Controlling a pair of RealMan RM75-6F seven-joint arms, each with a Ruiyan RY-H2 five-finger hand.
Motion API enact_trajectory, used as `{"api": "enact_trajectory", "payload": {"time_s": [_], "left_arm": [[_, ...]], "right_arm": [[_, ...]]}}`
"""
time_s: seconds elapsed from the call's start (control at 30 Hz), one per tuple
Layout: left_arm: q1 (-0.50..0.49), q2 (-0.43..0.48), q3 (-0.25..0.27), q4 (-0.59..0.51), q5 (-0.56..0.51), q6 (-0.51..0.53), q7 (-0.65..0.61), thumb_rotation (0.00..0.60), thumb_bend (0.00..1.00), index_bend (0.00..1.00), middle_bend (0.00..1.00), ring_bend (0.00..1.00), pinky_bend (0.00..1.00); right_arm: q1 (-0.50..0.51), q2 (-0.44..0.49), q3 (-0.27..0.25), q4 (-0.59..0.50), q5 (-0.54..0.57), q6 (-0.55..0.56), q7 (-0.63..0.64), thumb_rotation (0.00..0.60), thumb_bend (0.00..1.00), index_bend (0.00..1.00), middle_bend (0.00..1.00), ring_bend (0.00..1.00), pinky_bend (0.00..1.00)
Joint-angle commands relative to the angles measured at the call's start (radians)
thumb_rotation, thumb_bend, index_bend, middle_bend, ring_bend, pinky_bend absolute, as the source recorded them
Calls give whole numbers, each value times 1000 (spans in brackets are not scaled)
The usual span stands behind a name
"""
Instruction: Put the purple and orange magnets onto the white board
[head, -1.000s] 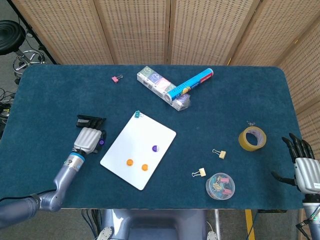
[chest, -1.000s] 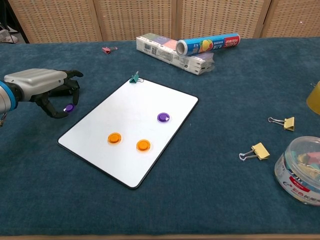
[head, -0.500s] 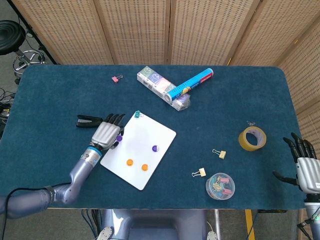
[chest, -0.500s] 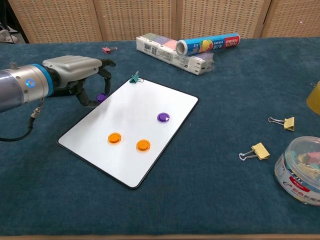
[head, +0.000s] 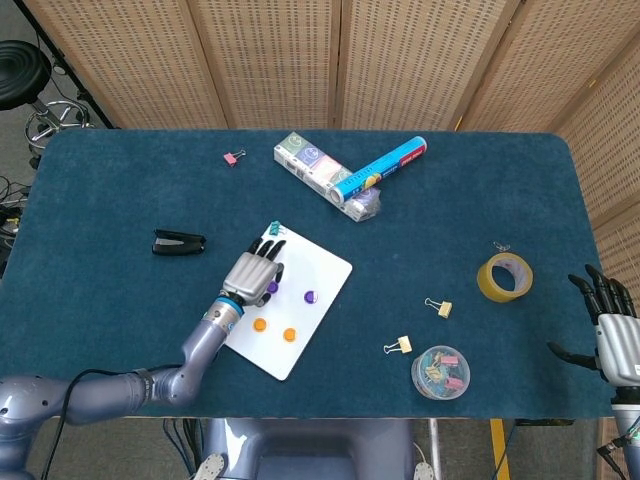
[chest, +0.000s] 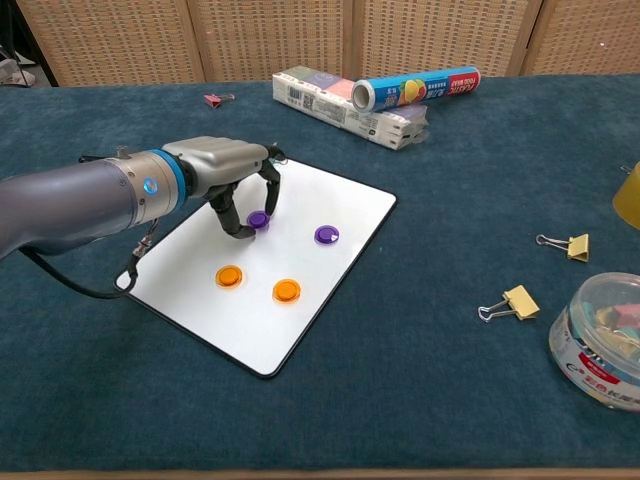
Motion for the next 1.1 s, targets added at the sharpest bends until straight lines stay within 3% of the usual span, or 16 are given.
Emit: {"api": "enact_trajectory", "payload": {"time_s": [0.03,0.37,0.57,0.67,0.93,1.1], "left_arm": [[-10,-10,4,7,-11,5,9,600,310,510,0,0,0],[-27,-31,9,20,-35,22,4,600,310,495,0,0,0],[-29,-30,18,19,-34,20,-7,600,306,271,0,0,0],[-28,-24,21,13,-36,27,-7,600,304,222,0,0,0],[2,70,15,-125,11,81,-47,600,304,168,0,0,0],[49,164,27,-253,88,198,-44,600,304,122,0,0,0]], "right_arm": [[-1,1,2,0,2,1,1,600,33,115,0,0,0],[-2,3,3,2,5,-2,8,600,34,115,0,0,0],[-3,4,4,1,4,0,8,600,34,115,0,0,0],[-3,5,4,0,3,1,8,600,34,115,0,0,0],[-4,6,3,-3,0,2,7,600,34,115,0,0,0],[-4,8,3,-6,-5,5,5,600,34,115,0,0,0]]}}
